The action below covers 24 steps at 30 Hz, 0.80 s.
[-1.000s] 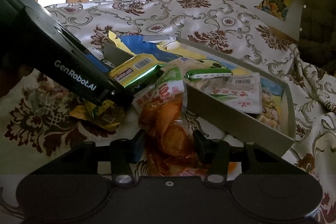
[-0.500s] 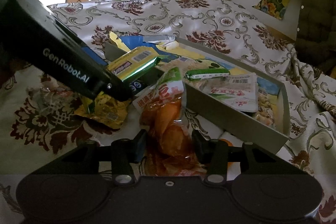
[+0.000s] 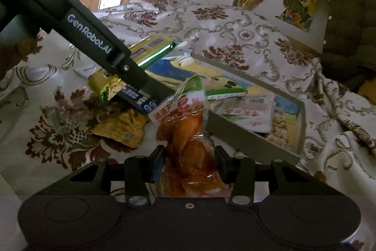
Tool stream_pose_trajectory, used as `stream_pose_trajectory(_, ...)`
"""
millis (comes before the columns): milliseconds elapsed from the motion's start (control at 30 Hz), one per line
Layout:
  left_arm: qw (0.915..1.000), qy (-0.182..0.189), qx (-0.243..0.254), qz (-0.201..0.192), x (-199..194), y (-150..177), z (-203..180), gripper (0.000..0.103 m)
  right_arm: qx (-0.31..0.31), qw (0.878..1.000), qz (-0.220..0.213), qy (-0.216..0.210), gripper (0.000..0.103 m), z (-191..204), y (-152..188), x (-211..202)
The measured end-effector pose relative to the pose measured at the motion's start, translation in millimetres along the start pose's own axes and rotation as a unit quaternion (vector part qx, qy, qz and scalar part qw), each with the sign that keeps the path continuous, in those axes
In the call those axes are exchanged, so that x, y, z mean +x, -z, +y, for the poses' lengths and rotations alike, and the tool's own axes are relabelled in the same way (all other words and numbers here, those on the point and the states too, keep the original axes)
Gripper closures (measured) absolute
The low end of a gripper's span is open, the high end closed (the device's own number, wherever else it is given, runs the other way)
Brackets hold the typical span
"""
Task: Organize snacks
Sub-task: 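Lift the yellow bar and the red bag up off the bedspread, then carry the yellow bar and the red bag over the grey tray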
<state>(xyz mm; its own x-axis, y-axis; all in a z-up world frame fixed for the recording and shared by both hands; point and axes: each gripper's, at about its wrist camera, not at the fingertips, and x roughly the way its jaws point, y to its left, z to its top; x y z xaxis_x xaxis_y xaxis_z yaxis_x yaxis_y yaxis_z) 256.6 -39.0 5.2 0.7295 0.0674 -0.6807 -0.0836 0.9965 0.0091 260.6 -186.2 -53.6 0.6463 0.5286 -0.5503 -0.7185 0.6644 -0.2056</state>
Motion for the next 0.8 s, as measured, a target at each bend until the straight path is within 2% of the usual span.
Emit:
stream_pose_trajectory(200, 0.9999, 0.000, 0.005, -0.016, -18, -7, -5, 0.052, 0.017, 0.999, -0.025, 0.020, 0.056, -7, -7, -21)
stream_pose_trajectory(400, 0.9997, -0.003, 0.003, -0.026, -25, -14, -7, 0.051, 0.040, 0.995, -0.074, 0.044, 0.056, -17, -14, -33)
stream_pose_trajectory(567, 0.9995, -0.009, -0.003, -0.029, -21, -23, -7, 0.051, 0.076, 0.989, -0.114, 0.060, 0.056, -33, -23, -24)
stream_pose_trajectory(800, 0.9990, -0.018, -0.018, -0.036, -1, -45, -5, 0.052, 0.123, 0.982, -0.123, 0.070, 0.056, -59, -32, 0)
